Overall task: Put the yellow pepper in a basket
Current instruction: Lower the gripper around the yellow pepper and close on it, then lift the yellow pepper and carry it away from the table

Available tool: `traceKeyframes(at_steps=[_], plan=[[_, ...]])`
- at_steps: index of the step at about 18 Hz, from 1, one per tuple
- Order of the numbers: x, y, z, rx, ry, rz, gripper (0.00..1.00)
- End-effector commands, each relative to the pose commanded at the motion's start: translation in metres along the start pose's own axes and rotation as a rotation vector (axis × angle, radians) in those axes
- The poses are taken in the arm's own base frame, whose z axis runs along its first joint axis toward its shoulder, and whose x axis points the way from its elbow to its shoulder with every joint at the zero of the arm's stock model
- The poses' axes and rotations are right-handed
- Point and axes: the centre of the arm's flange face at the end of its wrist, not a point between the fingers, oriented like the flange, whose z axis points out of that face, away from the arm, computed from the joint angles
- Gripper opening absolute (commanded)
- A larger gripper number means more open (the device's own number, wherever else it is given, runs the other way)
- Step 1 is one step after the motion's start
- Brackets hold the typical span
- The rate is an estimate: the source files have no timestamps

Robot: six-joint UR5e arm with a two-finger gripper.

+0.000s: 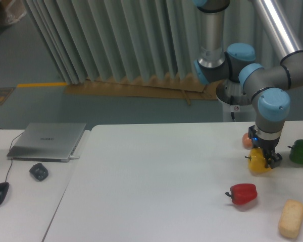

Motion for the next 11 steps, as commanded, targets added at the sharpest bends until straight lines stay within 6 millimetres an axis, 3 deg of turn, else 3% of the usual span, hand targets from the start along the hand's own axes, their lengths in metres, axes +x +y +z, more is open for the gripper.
traceKeyframes(at_steps=[3,9,11], plan=[[0.013,0.008,-0.026,0.006,-0.028,-0.011,0.64],[0.024,0.065,-0.107,-0.012,-0.073,-0.042,0.63],[0.022,0.078,-0.112,-0.015,-0.073,-0.041,0.63]])
